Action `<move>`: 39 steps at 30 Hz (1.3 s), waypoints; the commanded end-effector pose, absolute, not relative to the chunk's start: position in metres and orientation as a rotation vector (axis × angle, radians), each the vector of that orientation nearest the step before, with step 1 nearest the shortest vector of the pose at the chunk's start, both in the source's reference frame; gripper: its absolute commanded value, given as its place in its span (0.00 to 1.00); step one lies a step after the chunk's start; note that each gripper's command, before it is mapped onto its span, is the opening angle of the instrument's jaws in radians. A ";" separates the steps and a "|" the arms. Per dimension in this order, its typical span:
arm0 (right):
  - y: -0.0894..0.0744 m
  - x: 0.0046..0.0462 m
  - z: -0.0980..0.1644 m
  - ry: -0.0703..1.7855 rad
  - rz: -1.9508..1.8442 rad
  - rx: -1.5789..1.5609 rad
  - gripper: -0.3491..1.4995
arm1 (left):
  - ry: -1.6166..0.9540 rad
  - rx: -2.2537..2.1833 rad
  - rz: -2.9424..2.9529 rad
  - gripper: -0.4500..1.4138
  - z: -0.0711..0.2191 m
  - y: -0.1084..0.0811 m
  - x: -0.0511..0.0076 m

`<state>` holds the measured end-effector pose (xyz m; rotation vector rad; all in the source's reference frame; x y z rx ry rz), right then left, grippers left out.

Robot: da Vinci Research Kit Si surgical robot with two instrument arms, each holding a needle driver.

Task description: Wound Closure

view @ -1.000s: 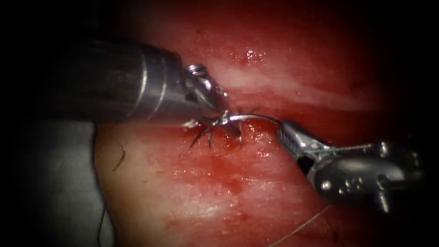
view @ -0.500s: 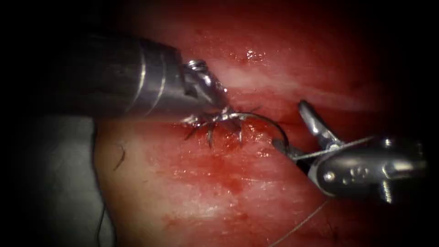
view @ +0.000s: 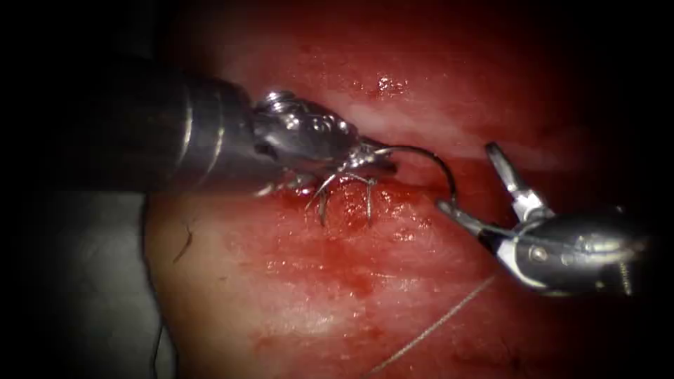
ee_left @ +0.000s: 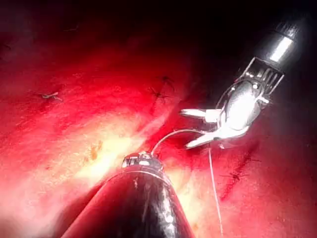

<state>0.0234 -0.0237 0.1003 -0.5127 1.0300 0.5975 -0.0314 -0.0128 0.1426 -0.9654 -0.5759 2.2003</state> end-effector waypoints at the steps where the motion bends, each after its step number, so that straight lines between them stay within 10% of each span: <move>1: -0.024 0.0235 0.101 1.056 0.626 -0.503 0.93 | -0.577 -0.994 2.163 0.00 0.143 -0.014 -0.0322; 18: -0.022 0.0199 0.101 1.450 0.623 -0.330 0.84 | -0.707 -1.322 1.757 0.00 0.144 -0.016 -0.0354; 39: -0.025 0.0222 0.102 1.406 0.404 -0.289 0.79 | -0.774 -1.447 1.591 0.00 0.143 -0.017 -0.0340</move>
